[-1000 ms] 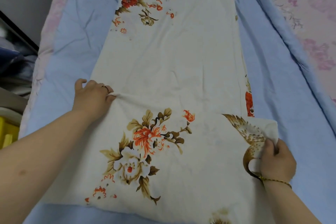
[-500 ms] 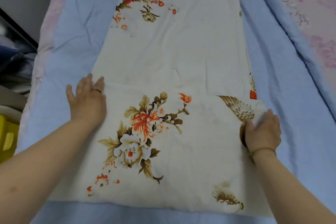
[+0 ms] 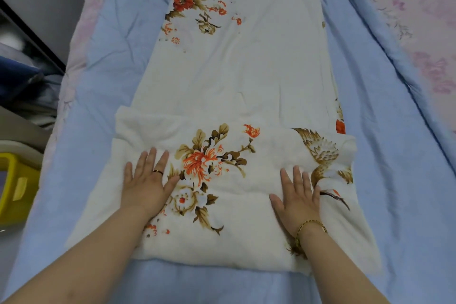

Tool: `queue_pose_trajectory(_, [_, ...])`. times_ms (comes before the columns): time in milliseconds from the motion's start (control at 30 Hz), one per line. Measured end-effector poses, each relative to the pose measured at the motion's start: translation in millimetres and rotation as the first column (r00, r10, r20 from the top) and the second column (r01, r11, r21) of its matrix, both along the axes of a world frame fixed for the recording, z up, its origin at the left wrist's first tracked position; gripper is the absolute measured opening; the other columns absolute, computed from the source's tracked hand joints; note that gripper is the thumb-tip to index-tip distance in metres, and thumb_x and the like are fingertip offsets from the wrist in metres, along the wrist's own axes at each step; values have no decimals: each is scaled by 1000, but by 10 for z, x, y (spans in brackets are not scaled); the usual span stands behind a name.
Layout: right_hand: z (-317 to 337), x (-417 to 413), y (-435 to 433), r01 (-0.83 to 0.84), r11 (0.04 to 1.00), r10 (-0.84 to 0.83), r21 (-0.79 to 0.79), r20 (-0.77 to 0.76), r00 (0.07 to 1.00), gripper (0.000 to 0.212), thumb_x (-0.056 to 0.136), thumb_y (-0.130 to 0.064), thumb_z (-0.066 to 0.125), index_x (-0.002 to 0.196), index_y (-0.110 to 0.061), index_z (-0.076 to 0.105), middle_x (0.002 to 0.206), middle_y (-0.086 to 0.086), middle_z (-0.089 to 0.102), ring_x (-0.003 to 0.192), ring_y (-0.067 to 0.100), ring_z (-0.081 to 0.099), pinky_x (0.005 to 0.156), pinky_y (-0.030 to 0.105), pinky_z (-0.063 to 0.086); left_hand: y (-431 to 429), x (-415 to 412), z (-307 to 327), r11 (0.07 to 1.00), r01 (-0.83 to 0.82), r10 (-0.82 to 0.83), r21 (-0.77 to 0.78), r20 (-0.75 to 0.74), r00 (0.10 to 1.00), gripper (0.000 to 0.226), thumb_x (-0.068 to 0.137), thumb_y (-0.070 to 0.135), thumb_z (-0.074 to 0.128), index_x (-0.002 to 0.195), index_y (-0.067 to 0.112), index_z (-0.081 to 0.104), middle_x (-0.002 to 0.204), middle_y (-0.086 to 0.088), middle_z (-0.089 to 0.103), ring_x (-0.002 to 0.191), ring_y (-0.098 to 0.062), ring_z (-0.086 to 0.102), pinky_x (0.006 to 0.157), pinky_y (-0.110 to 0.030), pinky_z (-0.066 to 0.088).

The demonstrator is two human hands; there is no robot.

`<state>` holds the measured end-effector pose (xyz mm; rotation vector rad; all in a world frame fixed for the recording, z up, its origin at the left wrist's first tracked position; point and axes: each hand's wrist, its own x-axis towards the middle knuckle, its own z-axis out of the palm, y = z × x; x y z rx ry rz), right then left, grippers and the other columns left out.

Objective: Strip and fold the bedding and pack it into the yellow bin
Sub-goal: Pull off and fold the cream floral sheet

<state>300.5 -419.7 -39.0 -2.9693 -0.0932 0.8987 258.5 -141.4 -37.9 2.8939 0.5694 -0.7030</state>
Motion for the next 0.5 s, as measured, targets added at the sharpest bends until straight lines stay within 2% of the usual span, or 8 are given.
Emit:
queue_pose_trajectory(67, [149, -106, -41, -6, 1000, 7, 18, -27, 1000, 63, 97, -43, 24, 148, -24, -9, 156, 2, -17, 144, 20, -14, 117, 37, -6, 31, -196, 77, 999, -35, 35, -13, 11, 999, 62, 97, 50, 18, 148, 25, -6, 157, -1, -12, 145, -16, -10, 116, -36, -7])
queue_pose_trajectory(167, [171, -643, -245, -43, 999, 42, 26, 11, 999, 78, 77, -51, -2, 149, -21, 1, 157, 7, -1, 145, 21, -3, 116, 33, -6, 64, -816, 171, 997, -70, 72, 33, -35, 997, 57, 99, 45, 15, 148, 26, -4, 157, 1, -10, 145, -15, -9, 116, -35, -5])
queue_pose_trajectory(200, [137, -873, -308, -55, 998, 54, 23, 54, 997, 82, 71, -48, 2, 148, -19, 9, 156, 12, 12, 144, 23, 3, 116, 31, -7, 73, -1023, 187, 995, -92, 94, 36, -53, 994, 57, 99, 45, 15, 148, 26, -5, 157, 1, -10, 145, -16, -9, 116, -35, -4])
queue_pose_trajectory(267, [69, -1317, -458, -18, 989, -8, 147, 177, 984, 75, 72, -39, 30, 144, -21, 20, 149, 17, 31, 144, 24, 10, 116, 31, 0, 72, -1372, 243, 973, -229, 229, -26, -16, 973, 61, 98, 43, 24, 149, 22, -2, 158, -4, -5, 145, -21, -3, 117, -37, 3])
queue_pose_trajectory(333, [38, -1625, -510, 214, 897, -336, 386, 282, 899, 68, 79, -20, 54, 142, -11, 30, 139, 21, 43, 138, 29, 28, 110, 35, 21, 25, -1539, 288, 810, -538, 575, -234, 130, 808, 68, 94, 35, 45, 148, 11, 12, 155, -14, 12, 142, -30, 13, 115, -41, 15])
queue_pose_trajectory(367, [79, -1681, -524, 424, 754, -566, 501, 168, 807, 55, 84, -12, 59, 135, -1, 42, 131, 22, 50, 129, 33, 41, 105, 34, 30, -7, -1557, 318, 659, -664, 743, -354, 167, 649, 69, 92, 29, 52, 146, 4, 20, 151, -19, 23, 139, -35, 21, 112, -43, 21])
queue_pose_trajectory(433, [146, -1656, -568, 735, 325, -866, 595, -126, 484, 29, 88, -12, 59, 110, 8, 57, 106, 20, 59, 97, 32, 57, 86, 31, 44, -72, -1526, 373, 387, -742, 915, -547, 128, 383, 61, 90, 21, 57, 139, -5, 32, 141, -25, 40, 130, -38, 36, 106, -43, 28])
queue_pose_trajectory(500, [187, -1516, -604, 809, -96, -874, 580, -437, 210, 30, 95, -20, 48, 78, 4, 55, 75, 16, 57, 54, 25, 57, 47, 19, 46, -140, -1407, 368, 150, -731, 973, -666, -33, 230, 49, 91, 20, 56, 130, -6, 44, 133, -22, 50, 123, -37, 45, 99, -39, 35])
